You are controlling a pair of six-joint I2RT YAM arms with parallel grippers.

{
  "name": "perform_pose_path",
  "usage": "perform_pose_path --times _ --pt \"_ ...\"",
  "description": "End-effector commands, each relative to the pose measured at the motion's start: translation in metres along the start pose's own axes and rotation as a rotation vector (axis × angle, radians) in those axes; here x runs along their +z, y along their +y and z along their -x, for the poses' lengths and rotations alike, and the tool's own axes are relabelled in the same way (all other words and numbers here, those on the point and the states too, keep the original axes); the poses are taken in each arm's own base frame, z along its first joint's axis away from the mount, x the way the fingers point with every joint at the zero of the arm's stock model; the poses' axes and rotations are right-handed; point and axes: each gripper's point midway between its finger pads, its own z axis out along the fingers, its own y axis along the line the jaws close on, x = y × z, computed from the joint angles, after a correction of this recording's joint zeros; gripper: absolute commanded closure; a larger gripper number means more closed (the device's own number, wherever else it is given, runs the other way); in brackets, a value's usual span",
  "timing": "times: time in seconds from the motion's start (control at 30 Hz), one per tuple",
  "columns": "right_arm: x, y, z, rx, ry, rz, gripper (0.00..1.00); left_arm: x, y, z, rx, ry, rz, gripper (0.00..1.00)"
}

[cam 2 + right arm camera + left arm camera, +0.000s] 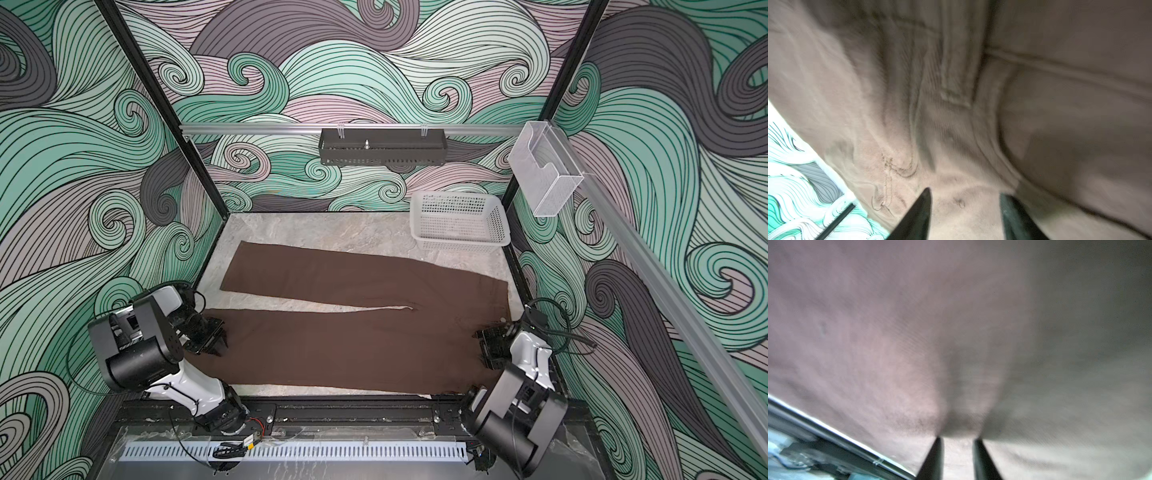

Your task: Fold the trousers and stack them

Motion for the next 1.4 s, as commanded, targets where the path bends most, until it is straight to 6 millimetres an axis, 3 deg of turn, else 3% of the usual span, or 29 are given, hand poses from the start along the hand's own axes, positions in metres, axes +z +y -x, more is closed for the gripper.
perform_pose_path --times 0.0,0.1,0.2,0.33,0.5,0.63,0.77,0.87,1.1,1.37 --pt "-0.032 0.019 0.014 -0.013 -0.109 0.024 0.34 -0.06 -0.024 0.007 0.087 -0.131 -0.113 0.54" --pt "-0.049 0.051 0.027 -0.035 -0.168 0.076 0.27 -0.107 -0.058 0.0 0.205 -0.228 -0.224 0.44" --pt "-0.049 0.081 0.045 -0.021 -0.178 0.116 0.31 -0.145 -0.093 -0.011 0.294 -0.304 -0.339 0.42" --pt "-0.032 0.115 0.067 0.004 -0.116 0.139 0.49 -0.157 -0.135 -0.007 0.369 -0.3 -0.34 0.43" --pt "-0.005 0.139 0.095 0.009 -0.081 0.119 0.77 -0.137 -0.187 0.002 0.438 -0.234 -0.263 0.47" --pt "0.021 0.144 0.108 0.008 -0.067 0.08 0.84 -0.105 -0.218 0.012 0.458 -0.186 -0.187 0.52" --pt "0.047 0.15 0.113 -0.009 -0.059 0.034 0.86 -0.074 -0.237 0.022 0.467 -0.153 -0.115 0.56" --pt "0.064 0.154 0.115 -0.016 -0.06 0.004 0.86 -0.057 -0.24 0.031 0.466 -0.143 -0.06 0.6" --pt "0.094 0.155 0.125 0.013 -0.081 -0.043 0.86 -0.028 -0.226 0.059 0.399 -0.127 0.09 0.64" --pt "0.096 0.158 0.146 0.033 -0.141 -0.086 0.81 -0.015 -0.238 0.086 0.387 -0.137 0.156 0.65"
